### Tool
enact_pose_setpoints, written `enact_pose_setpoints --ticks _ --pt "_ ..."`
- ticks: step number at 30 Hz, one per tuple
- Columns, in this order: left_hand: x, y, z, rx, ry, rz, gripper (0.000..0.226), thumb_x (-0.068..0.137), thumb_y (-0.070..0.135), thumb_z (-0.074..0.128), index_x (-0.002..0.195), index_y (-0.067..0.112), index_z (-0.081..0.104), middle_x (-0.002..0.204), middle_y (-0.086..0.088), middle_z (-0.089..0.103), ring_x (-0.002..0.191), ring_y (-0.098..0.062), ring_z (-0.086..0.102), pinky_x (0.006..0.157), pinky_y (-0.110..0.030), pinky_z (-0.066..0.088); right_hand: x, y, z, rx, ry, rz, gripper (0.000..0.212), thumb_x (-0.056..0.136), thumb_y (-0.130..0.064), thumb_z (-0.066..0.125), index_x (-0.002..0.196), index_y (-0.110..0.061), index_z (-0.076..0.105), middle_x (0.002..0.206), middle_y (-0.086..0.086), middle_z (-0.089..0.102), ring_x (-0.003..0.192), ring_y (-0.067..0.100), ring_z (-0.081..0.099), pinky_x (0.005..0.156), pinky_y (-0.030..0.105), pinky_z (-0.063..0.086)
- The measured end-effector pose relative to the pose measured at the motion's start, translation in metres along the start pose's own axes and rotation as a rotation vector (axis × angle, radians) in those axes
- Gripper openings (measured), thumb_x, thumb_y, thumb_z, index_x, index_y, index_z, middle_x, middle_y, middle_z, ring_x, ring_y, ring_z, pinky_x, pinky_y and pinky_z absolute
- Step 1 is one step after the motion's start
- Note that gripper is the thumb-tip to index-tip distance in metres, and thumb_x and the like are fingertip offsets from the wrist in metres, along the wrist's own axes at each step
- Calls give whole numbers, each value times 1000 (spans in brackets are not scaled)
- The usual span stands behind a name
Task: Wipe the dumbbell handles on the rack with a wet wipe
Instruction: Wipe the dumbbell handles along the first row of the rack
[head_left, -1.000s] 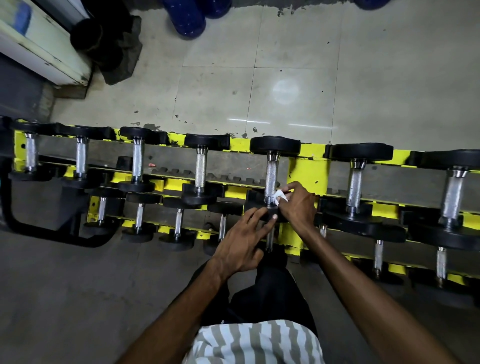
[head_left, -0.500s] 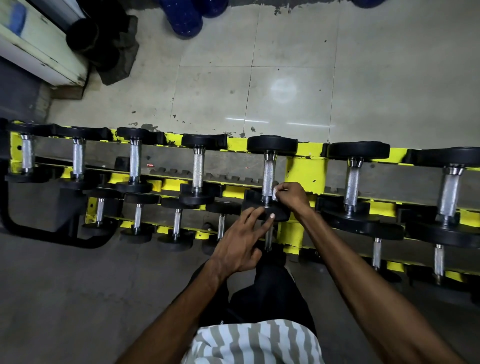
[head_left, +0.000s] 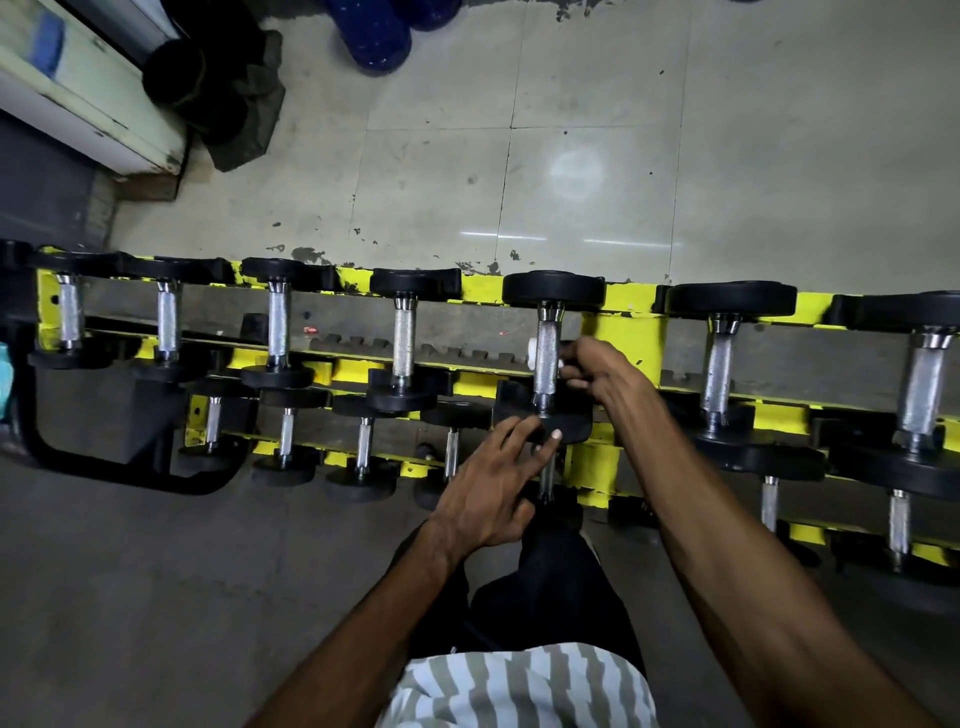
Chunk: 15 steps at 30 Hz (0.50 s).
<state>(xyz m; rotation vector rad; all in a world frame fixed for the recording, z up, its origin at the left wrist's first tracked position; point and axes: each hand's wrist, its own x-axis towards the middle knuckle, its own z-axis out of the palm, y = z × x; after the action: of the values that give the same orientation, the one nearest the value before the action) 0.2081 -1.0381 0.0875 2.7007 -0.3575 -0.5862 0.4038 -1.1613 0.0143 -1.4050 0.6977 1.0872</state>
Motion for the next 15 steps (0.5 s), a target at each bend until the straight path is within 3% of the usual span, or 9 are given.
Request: enact_pose_setpoints --ticks 3,9,15 --pt "0 0 0 1 5 6 94 73 29 67 159 15 33 157 -15 27 144 -33 28 105 -40 47 0 -18 0 161 -5 -11 29 89 5 26 73 -17 37 57 -3 29 30 4 21 28 16 14" --pt "0 0 1 11 1 9 92 75 30 66 159 14 31 157 -16 27 144 -33 28 109 -40 44 4 -26 3 234 61 -77 32 87 5 26 70 -20 36 61 -3 24 32 5 17 30 16 13" --pt "0 2 -4 -12 7 4 93 71 27 67 158 13 35 155 -16 30 143 -32 30 100 -37 50 -5 -10 10 194 318 -273 25 80 2 65 65 -16 56 53 -1 45 40 9 31 37 16 23"
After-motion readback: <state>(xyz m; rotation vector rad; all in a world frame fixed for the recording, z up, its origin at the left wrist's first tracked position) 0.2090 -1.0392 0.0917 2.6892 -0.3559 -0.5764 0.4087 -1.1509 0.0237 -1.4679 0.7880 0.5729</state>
